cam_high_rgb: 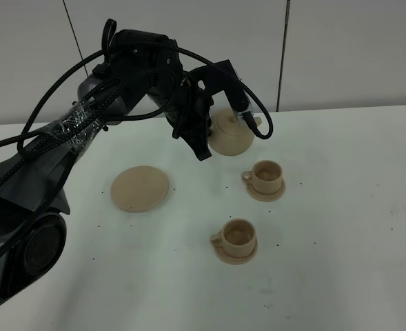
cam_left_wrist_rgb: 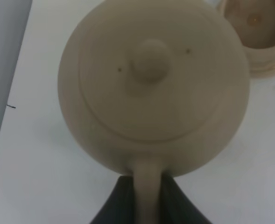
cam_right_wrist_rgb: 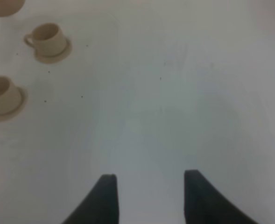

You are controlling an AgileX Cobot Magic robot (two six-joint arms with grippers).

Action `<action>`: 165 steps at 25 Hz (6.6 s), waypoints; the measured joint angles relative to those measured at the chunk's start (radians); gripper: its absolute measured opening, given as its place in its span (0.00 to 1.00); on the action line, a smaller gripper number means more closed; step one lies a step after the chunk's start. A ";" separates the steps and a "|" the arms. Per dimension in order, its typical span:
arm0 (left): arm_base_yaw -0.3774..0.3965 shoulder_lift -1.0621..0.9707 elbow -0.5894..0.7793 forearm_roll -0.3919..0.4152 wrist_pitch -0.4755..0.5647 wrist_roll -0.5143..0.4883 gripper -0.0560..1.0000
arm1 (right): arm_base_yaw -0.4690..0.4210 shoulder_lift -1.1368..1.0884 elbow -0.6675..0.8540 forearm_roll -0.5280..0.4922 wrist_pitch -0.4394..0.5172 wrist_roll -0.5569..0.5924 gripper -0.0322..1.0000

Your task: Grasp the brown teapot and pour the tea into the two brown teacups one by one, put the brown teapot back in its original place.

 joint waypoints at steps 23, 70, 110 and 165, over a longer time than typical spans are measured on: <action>-0.002 0.000 0.000 0.000 -0.021 0.038 0.21 | 0.000 0.000 0.000 0.000 0.000 0.000 0.35; -0.029 0.000 0.000 0.091 -0.060 0.172 0.21 | 0.000 0.000 0.000 0.000 0.000 0.000 0.35; -0.037 0.019 0.000 0.056 -0.098 0.271 0.21 | 0.000 0.000 0.000 0.000 0.000 0.000 0.35; -0.037 -0.018 0.000 0.094 -0.037 0.348 0.21 | 0.000 0.000 0.000 0.000 0.000 0.000 0.35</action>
